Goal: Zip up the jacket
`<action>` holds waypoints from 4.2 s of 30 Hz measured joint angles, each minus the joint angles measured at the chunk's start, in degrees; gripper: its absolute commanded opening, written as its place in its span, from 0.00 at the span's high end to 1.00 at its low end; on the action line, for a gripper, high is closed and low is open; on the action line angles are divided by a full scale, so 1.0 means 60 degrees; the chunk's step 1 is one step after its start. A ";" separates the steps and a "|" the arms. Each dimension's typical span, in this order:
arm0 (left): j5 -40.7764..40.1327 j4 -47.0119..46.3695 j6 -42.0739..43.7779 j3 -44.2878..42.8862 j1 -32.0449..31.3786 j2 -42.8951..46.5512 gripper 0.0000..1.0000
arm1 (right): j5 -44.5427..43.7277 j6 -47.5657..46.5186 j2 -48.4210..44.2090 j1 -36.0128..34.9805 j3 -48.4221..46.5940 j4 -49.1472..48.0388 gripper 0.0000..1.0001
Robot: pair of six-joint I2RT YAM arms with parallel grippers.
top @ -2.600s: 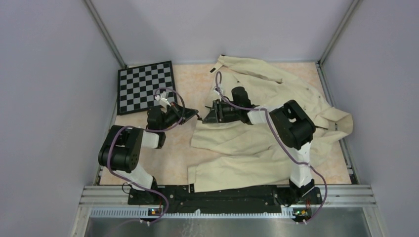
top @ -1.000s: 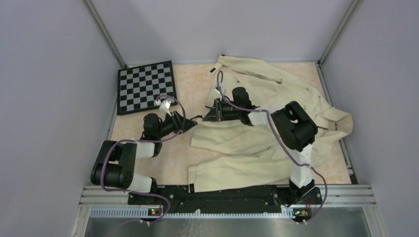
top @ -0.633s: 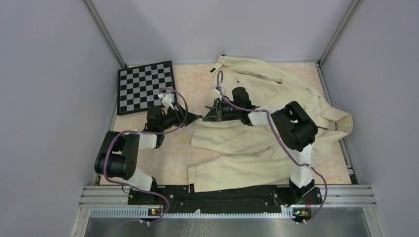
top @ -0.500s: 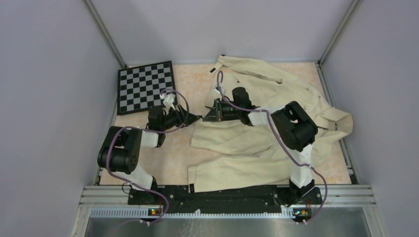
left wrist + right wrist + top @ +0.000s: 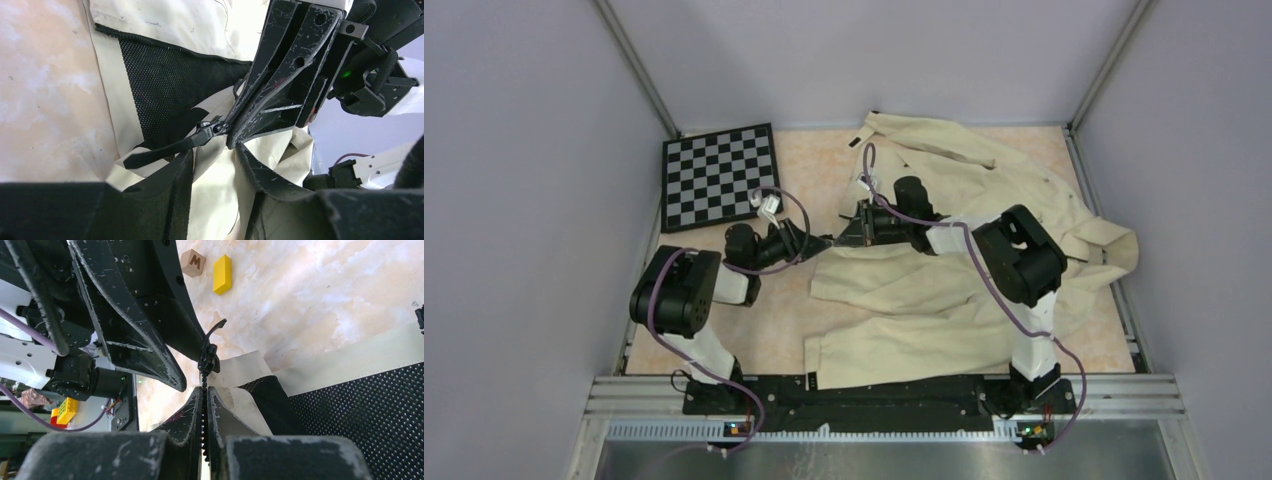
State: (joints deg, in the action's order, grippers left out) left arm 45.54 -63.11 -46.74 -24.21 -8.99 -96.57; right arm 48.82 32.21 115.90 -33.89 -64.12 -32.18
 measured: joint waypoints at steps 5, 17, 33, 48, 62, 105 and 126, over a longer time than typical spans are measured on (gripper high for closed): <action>0.0073 -0.1067 -0.0670 0.0040 0.0000 -0.0616 0.71 | -0.0007 0.0004 0.0000 0.0000 0.0000 0.0000 1.00; 0.0109 -0.2707 -0.1814 0.0098 -0.0004 -0.1628 1.00 | -0.0364 -0.0073 0.0000 -0.0004 -0.0022 0.0306 0.98; -0.0634 0.0765 -0.0561 -0.0080 -0.0051 -0.1173 1.00 | -0.3880 -0.1545 0.0208 -0.0055 -0.2528 0.4222 0.55; -0.0117 -0.0193 -0.1701 -0.0153 -0.0055 -0.1978 1.00 | -0.7289 -0.4146 0.2656 -0.0058 -0.6171 0.7428 0.47; 0.0310 -0.0015 -0.1956 -0.0342 -0.0055 -0.2073 1.00 | -0.9063 -0.5668 0.3938 -0.0696 -0.8262 0.8076 0.79; 0.0510 0.0244 -0.1851 -0.0699 -0.0106 -0.2149 1.00 | -0.6805 -0.4761 0.3555 -0.0372 -0.7501 0.7690 1.00; 0.0601 0.0699 -0.1526 -0.0980 -0.0138 -0.2149 1.00 | -0.6076 -0.6109 0.3304 -0.0368 -0.7468 0.8309 0.29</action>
State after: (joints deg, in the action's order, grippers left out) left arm 49.15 -58.92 -55.90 -30.09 -9.82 -109.47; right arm 12.36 -4.45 135.72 -36.10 -108.92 17.67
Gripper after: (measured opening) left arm 0.007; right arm 0.712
